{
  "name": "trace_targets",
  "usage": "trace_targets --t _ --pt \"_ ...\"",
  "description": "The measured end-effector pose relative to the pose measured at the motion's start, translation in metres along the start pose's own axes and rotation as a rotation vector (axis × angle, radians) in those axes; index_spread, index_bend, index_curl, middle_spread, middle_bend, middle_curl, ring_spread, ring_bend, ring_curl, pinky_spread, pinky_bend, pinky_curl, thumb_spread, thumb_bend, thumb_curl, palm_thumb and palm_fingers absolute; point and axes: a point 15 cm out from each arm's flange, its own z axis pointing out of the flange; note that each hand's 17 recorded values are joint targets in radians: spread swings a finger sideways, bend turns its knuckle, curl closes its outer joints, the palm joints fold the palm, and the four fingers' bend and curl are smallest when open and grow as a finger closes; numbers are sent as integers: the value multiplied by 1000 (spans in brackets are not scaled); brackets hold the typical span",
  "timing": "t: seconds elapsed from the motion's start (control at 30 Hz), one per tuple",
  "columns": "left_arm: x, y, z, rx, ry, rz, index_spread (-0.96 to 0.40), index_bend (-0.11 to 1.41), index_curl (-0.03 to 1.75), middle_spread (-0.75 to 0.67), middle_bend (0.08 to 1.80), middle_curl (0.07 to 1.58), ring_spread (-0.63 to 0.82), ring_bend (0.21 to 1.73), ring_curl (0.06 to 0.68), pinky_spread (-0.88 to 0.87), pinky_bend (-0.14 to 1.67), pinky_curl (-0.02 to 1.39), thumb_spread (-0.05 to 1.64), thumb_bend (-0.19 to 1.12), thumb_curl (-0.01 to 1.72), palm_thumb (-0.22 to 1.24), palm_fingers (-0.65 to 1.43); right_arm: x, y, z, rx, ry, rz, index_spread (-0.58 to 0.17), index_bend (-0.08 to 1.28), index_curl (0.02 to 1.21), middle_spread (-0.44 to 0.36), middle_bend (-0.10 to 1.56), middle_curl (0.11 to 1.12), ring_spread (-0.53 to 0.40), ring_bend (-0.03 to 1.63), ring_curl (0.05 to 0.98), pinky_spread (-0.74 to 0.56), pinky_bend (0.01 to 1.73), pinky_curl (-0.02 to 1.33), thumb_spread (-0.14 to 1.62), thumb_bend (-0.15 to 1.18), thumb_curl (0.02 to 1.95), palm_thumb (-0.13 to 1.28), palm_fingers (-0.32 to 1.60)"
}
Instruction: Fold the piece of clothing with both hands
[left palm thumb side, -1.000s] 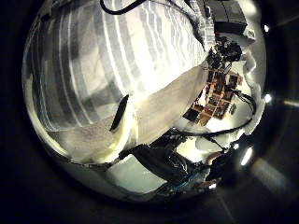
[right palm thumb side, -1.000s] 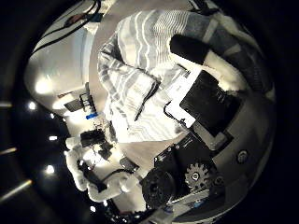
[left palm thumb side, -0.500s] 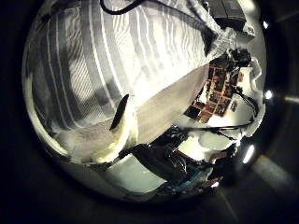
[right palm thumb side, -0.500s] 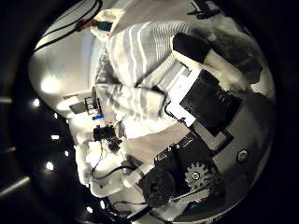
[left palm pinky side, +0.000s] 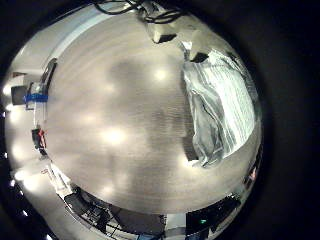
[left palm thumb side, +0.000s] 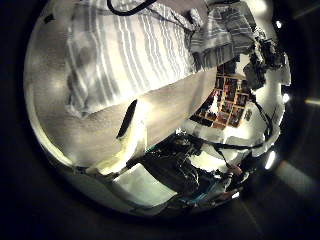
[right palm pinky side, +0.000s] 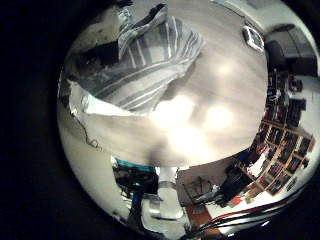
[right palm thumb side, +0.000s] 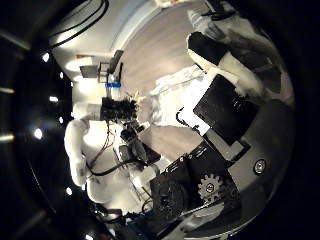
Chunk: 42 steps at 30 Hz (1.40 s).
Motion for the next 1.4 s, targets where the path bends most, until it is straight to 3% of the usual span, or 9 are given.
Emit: trace_targets --t 0.3,0.43,0.5,0.6,0.73,0.87,1.0,1.17,1.4 --pt "-76 42 -27 59 6 -129 -53 189 413 180 176 286 306 637 229 421 289 344 1204 -8 355 518 167 -127 -44 114 -68 5 -198 -228 1109 817 -104 1342 632 -161 1457 557 -233 1240 682 1081 22 897 1052 1211" --pt "-97 65 -35 72 8 -168 -60 187 412 176 177 288 301 639 230 413 286 344 1210 -14 360 527 170 -163 -53 157 -115 -66 -233 -238 1056 803 -112 1322 620 -171 1443 548 -262 1211 671 1123 -36 845 908 1169" --pt "-99 77 -37 75 8 -176 -61 190 413 169 174 288 300 637 229 411 287 344 1212 -13 362 531 173 -164 -52 174 -155 -93 -265 -257 921 776 -124 1248 595 -191 1405 531 -349 1180 641 1146 -56 797 798 995" --pt "-102 97 -34 72 4 -187 -62 188 412 166 177 290 299 635 228 409 285 345 1213 -15 364 531 175 -163 -43 184 -215 -137 -296 -289 627 745 -155 1053 556 -217 1377 542 -386 1258 665 1188 -39 735 706 489" --pt "-100 111 -37 86 -4 -199 -67 189 412 160 175 291 287 635 224 403 289 345 1209 -16 371 533 186 -154 -36 162 -242 -242 -331 -386 476 596 -142 754 448 -92 1091 435 -101 1210 648 1238 -25 658 637 -75" --pt "-94 117 -42 91 -8 -202 -74 189 413 152 176 293 284 639 224 397 288 345 1207 -16 375 532 196 -152 -26 108 -208 -370 -357 -438 397 490 -168 587 377 68 907 329 174 1139 563 1274 -16 602 610 -60" --pt "-73 121 -47 64 3 -184 -77 190 415 150 174 294 282 638 223 394 287 345 1207 -16 378 532 197 -125 -11 46 -167 -409 -327 -447 361 450 -151 483 347 148 836 290 345 1036 501 1292 -12 563 608 -29" --pt "-37 117 -60 51 -2 -148 -85 200 422 152 169 290 282 633 220 393 284 343 1202 -18 381 523 201 -85 9 -17 -84 -386 -279 -448 324 419 -130 439 339 179 762 262 444 899 425 1298 -11 531 615 10" --pt "-4 117 -71 -7 -10 -149 -88 199 432 154 170 288 288 626 217 392 277 341 1190 -18 385 510 207 -5 34 -63 -7 -200 -169 -424 265 390 -129 386 330 193 694 235 497 801 358 1291 -18 496 581 89"
